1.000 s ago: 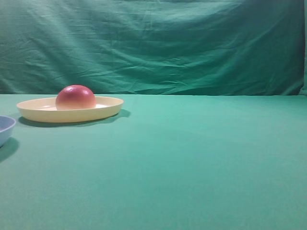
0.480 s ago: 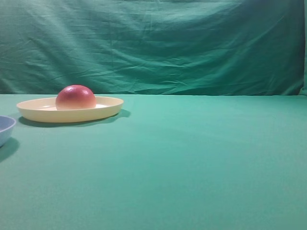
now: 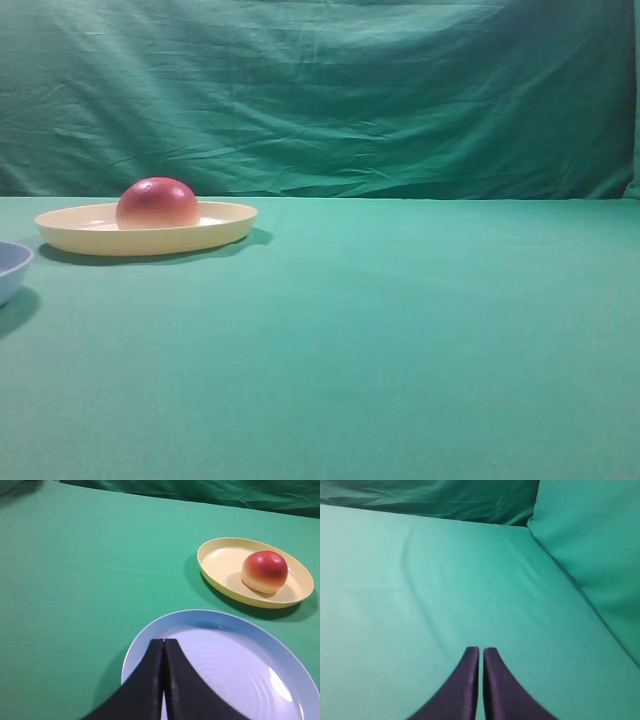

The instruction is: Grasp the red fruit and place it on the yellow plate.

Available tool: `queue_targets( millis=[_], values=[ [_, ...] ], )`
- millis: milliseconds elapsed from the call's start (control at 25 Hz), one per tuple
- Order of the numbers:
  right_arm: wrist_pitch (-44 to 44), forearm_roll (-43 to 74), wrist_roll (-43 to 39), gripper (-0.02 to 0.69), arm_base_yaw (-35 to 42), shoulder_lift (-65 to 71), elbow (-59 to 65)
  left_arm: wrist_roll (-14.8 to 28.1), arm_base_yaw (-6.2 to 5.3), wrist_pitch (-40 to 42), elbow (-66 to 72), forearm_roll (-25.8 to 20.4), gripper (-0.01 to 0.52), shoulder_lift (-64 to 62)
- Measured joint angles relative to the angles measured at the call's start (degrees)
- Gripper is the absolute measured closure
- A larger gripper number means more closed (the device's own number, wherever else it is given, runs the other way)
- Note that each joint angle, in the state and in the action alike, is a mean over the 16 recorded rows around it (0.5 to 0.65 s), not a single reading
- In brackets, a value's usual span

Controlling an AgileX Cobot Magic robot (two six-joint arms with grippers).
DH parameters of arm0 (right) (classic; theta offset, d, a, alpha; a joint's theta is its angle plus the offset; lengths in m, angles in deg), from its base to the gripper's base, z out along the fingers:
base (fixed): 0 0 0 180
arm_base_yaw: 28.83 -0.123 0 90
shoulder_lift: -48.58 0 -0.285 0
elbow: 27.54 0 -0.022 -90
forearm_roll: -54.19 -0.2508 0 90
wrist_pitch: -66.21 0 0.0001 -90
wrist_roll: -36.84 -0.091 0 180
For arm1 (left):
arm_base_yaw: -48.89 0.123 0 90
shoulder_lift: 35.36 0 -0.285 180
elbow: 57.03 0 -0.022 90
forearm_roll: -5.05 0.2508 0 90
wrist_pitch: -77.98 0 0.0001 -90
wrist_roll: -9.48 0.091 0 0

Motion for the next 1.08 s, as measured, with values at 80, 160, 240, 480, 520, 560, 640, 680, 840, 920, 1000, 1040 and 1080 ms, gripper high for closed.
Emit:
queue_targets(
  millis=[80,160,240,480,520,560,640,680,840,920,1000,1040,1080],
  values=[
    [0.31,-0.04,0.04,0.665,0.00,0.00,0.00,0.00,0.00,0.00,0.00,0.00,0.514,0.00],
    [0.59,-0.06,0.09,0.665,0.00,0.00,0.00,0.00,0.00,0.00,0.00,0.00,0.514,0.00],
    [0.79,-0.06,0.13,0.665,0.00,0.00,0.00,0.00,0.00,0.00,0.00,0.00,0.514,0.00],
    [1.11,-0.06,0.20,0.665,0.00,0.00,0.00,0.00,0.00,0.00,0.00,0.00,0.514,0.00],
    [1.11,-0.06,0.21,0.665,0.00,0.00,0.00,0.00,0.00,0.00,0.00,0.00,0.514,0.00],
    [1.11,-0.06,0.21,0.665,0.00,0.00,0.00,0.00,0.00,0.00,0.00,0.00,0.514,0.00],
    [1.11,-0.06,0.21,0.665,0.00,0.00,0.00,0.00,0.00,0.00,0.00,0.00,0.514,0.00],
    [1.11,-0.06,0.21,0.665,0.00,0.00,0.00,0.00,0.00,0.00,0.00,0.00,0.514,0.00],
    [1.12,-0.06,0.21,0.665,0.00,0.00,0.00,0.00,0.00,0.00,0.00,0.00,0.514,0.00],
    [1.12,-0.06,0.21,0.665,0.00,0.00,0.00,0.00,0.00,0.00,0.00,0.00,0.514,0.00],
    [1.13,-0.06,0.21,0.665,0.00,0.00,0.00,0.00,0.00,0.00,0.00,0.00,0.514,0.00],
    [1.13,-0.06,0.21,0.665,0.00,0.00,0.00,0.00,0.00,0.00,0.00,0.00,0.514,0.00],
    [1.13,-0.06,0.21,0.665,0.00,0.00,0.00,0.00,0.00,0.00,0.00,0.00,0.514,0.00]
  ],
)
